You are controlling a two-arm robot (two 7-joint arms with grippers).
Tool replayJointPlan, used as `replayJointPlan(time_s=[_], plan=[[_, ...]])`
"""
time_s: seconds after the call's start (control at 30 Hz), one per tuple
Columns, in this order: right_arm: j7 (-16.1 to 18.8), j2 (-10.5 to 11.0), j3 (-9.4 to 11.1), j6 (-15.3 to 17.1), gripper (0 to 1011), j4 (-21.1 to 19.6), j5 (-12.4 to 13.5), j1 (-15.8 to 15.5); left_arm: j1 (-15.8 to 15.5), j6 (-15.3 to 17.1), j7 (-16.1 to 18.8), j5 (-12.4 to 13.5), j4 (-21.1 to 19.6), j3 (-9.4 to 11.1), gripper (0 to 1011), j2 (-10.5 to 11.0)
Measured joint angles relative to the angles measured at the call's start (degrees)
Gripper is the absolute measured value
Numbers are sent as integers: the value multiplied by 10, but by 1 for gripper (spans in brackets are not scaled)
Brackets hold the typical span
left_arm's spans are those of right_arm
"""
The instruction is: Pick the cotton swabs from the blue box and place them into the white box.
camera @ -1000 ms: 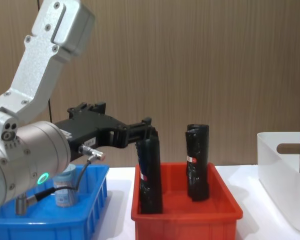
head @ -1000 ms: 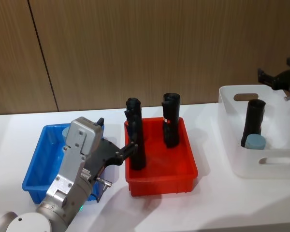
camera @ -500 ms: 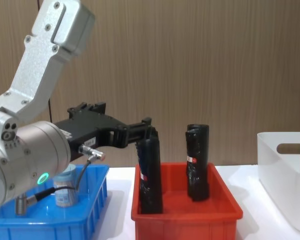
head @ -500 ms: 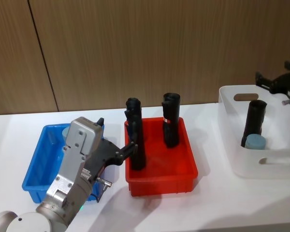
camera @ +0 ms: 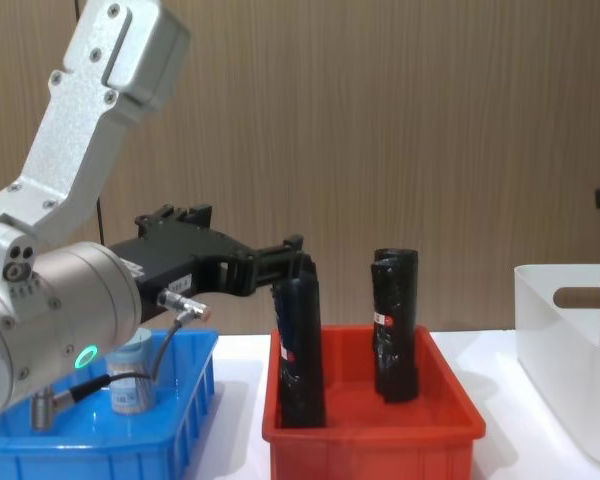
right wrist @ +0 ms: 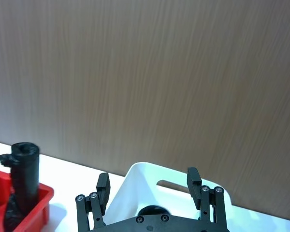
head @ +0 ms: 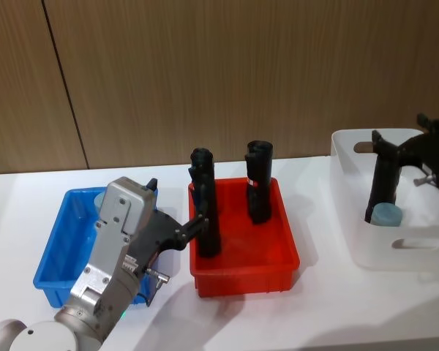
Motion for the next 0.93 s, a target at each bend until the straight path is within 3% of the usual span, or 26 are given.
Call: replayJointPlan(time_s=[0.93], plan=[[-55,2,-27,6,1002,-186,42,-165,0,0,0,0,0,0,1000,0]])
